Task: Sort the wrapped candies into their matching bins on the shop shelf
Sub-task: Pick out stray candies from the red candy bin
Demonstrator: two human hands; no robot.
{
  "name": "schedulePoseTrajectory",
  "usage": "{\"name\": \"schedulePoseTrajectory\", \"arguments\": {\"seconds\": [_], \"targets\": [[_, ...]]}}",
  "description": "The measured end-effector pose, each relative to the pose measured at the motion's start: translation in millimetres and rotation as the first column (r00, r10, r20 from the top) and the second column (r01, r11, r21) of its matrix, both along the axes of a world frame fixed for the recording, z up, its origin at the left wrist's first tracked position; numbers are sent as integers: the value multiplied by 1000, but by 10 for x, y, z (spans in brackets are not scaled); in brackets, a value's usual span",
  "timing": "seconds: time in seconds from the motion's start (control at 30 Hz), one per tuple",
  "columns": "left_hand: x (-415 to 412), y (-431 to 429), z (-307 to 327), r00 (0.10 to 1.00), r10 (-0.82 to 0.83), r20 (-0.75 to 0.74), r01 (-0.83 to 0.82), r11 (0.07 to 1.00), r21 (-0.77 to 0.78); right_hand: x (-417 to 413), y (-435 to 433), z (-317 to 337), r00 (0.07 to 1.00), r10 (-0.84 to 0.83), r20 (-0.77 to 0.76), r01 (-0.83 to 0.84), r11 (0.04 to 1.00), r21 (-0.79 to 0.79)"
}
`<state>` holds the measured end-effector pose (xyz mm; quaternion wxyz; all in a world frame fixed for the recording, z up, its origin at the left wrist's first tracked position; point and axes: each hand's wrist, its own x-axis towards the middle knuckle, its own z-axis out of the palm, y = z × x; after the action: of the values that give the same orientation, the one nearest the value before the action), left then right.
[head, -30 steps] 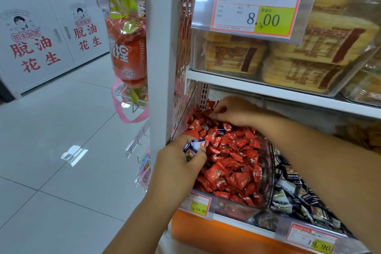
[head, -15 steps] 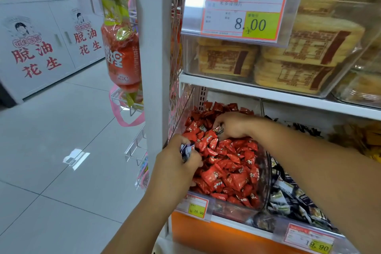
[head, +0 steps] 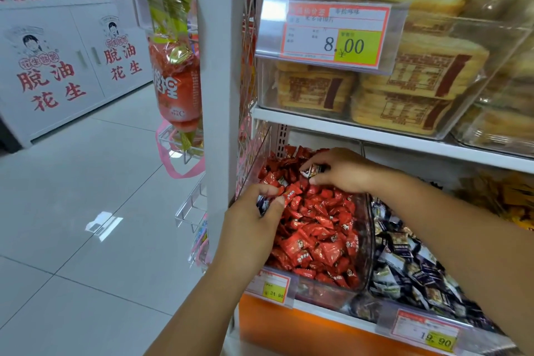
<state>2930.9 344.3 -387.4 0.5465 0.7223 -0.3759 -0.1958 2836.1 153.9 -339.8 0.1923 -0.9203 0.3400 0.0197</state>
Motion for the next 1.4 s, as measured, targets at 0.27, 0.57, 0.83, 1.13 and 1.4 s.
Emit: {"name": "schedulePoseTrajectory", "arguments": {"seconds": [0.27, 0.57, 0.83, 1.13, 1.4], "targets": [[-155, -122, 30, 974, -95, -208, 108, 993, 54, -195, 610, -20, 952, 100, 289, -169, 960, 224], [-47, -55, -34, 950, -10, -313, 9, 1000, -7, 85, 120, 56, 958, -129, 257, 31, 935, 354], [-23, -38, -56, 962, -11, -274, 19, 999, 27, 712, -89, -505, 986, 6, -165, -16, 998, -63], [-18, 21, -14, 966, 14, -260, -7, 1000, 28, 596, -69, -464, 998, 38, -49, -43, 994, -102], [-5, 24, -14, 969, -7, -248, 17, 999, 38, 54, 190, 83, 989, 135, -56, -130, 988, 80]]}}
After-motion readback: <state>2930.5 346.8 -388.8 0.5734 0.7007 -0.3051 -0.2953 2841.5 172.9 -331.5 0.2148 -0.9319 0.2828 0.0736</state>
